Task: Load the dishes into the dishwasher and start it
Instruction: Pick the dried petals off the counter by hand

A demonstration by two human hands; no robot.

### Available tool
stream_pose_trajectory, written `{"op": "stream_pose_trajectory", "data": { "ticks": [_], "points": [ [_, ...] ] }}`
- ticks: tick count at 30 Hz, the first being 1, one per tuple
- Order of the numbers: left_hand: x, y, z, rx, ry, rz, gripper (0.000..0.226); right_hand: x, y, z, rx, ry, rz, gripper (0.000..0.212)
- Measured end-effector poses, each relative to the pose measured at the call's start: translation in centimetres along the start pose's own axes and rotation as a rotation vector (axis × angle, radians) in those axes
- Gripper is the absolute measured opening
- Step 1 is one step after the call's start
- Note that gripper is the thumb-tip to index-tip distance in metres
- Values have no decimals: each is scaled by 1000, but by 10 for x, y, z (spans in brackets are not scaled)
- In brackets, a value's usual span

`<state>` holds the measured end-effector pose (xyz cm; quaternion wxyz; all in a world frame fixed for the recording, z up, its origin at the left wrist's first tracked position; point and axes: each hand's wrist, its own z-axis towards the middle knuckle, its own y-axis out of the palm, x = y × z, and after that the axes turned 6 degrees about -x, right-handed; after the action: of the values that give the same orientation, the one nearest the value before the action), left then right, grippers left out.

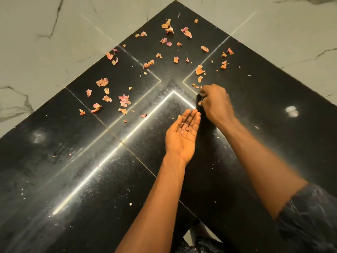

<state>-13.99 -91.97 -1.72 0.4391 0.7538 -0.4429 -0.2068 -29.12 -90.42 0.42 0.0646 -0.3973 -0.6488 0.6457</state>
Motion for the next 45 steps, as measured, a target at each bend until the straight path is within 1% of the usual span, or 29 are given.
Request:
{"op": "stream_pose_trajectory", "data": {
  "ticks": [1,3,5,6,8,10,13,15,20,22,24,26,27,28,29,30,32,34,36,38,39,41,43,45],
  "points": [
    [0,0,-1,1,2,1,32,-5,2,6,30,-31,1,14],
    [1,-1,-2,6,6,7,31,-8,-1,21,98,-103,-96,14],
    [4,-1,-5,18,4,23,31,-4,-5,38,127,-130,-180,16],
    [6,-2,-6,20,3,27,32,-4,-7,42,99,-138,-202,18],
    [8,-3,-8,23,-5,29,32,-6,-10,45,25,-222,-288,25],
    [9,-3,-8,27,-7,38,33,-9,-13,42,-38,-298,-302,29],
    [6,-1,-7,32,-3,36,32,-8,-13,25,-66,-389,-334,31],
    [4,-1,-7,30,-2,43,33,-4,-11,14,-84,-405,-371,32],
    [5,-1,-8,29,5,45,33,4,-6,-2,-52,-378,-429,19],
    [5,-1,-7,24,6,41,33,7,-6,-4,-34,-306,-388,16],
    [6,-1,-5,17,6,36,33,13,-13,-2,15,-133,-208,20],
    [6,-1,-3,5,5,37,36,21,-24,1,86,101,61,20],
    [5,-1,-2,-1,2,37,38,22,-29,-1,109,189,206,18],
    [5,0,0,-7,-4,39,40,18,-32,-7,112,226,313,15],
    [4,1,2,-11,-10,46,42,9,-34,-16,102,207,368,15],
    [4,1,4,-15,-12,61,43,-4,-34,-28,78,144,383,16],
    [4,4,7,-35,-23,87,40,-28,-32,-54,17,-51,322,22],
    [3,6,8,-36,-42,76,37,-42,-28,-72,-35,-213,192,27],
    [2,5,7,-20,-52,52,38,-42,-28,-77,-47,-268,143,25],
    [3,4,6,0,-53,51,35,-32,-31,-67,7,-224,196,25],
    [3,4,5,3,-52,55,34,-23,-33,-57,63,-169,221,25],
    [4,4,5,3,-52,67,33,2,-36,-31,138,7,233,24],
    [4,4,3,6,-44,73,32,21,-33,-13,83,156,179,20],
    [3,2,2,-19,-45,66,31,21,-26,-10,-6,145,56,15]
  ]
}}
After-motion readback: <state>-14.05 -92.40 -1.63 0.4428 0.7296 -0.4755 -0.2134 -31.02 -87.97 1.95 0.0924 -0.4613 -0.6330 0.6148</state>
